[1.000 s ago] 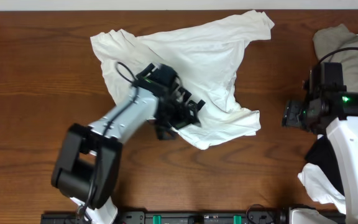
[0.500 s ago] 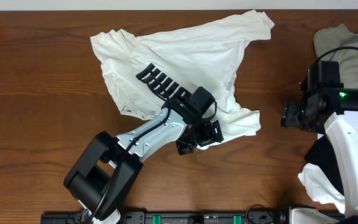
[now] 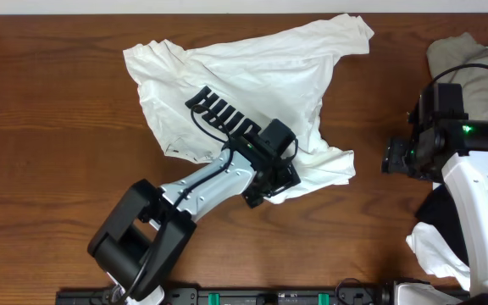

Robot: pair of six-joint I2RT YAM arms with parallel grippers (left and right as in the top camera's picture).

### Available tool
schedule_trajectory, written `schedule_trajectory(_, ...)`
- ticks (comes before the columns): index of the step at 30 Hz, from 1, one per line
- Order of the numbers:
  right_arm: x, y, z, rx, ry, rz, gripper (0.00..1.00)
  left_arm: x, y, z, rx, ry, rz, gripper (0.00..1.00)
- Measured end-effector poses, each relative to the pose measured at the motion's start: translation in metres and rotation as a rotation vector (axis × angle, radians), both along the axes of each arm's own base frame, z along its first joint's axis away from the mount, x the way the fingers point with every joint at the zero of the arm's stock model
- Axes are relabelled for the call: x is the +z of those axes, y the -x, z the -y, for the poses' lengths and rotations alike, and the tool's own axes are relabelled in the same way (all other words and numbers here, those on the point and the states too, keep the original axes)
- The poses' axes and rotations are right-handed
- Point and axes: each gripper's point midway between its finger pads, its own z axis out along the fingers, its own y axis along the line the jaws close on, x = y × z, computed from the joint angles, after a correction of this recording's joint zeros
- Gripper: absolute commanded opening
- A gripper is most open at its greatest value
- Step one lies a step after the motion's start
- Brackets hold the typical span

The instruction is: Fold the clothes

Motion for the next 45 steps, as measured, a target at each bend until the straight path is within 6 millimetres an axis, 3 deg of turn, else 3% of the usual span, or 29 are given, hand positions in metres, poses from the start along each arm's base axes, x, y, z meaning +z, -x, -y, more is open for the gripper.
schedule_trajectory(1,0.000,0.000,0.000,0.000,0.000,-0.002,0.75,0.001,0.000,0.003,-0.002,0.006,0.007,0.70)
schedule_trajectory(5,0.000,0.001,0.000,0.000,0.000,-0.003,0.75,-0.002,0.004,0.009,-0.013,0.005,0.010,0.67)
schedule_trajectory(6,0.000,0.001,0.000,0.000,0.000,-0.004,0.75,-0.004,0.005,0.009,-0.014,-0.001,0.006,0.60)
schedule_trajectory(9,0.000,0.001,0.000,0.000,0.000,-0.004,0.75,-0.011,0.008,0.006,-0.010,-0.022,-0.012,0.13)
schedule_trajectory(10,0.000,0.001,0.000,0.000,0.000,-0.004,0.75,-0.012,0.008,0.005,-0.014,-0.025,-0.012,0.06)
schedule_trajectory(15,0.000,0.001,0.000,0.001,0.000,-0.005,0.75,-0.015,0.013,-0.004,-0.036,-0.058,-0.033,0.06)
schedule_trajectory(18,0.000,0.001,0.000,0.002,0.000,-0.006,0.75,-0.018,0.026,-0.030,-0.052,-0.150,-0.092,0.06)
schedule_trajectory(21,0.000,0.001,0.000,0.003,0.000,-0.006,0.76,-0.008,0.038,-0.075,-0.063,-0.289,-0.142,0.06)
schedule_trajectory(24,0.000,0.001,0.000,0.004,0.000,-0.004,0.76,0.019,0.042,-0.124,-0.052,-0.408,-0.146,0.06)
schedule_trajectory(30,0.000,0.000,0.000,0.003,0.000,0.000,0.77,0.076,0.033,-0.203,0.065,-0.535,-0.027,0.08)
schedule_trajectory(34,0.000,-0.001,-0.003,0.013,-0.017,0.002,0.79,0.100,0.026,-0.248,0.209,-0.566,0.026,0.08)
schedule_trajectory(39,0.004,-0.020,-0.026,0.122,-0.126,0.085,0.79,0.115,0.025,-0.281,0.306,-0.584,0.061,0.09)
schedule_trajectory(45,0.004,-0.059,-0.055,0.270,-0.198,0.207,0.82,0.117,0.023,-0.284,0.290,-0.588,0.082,0.09)
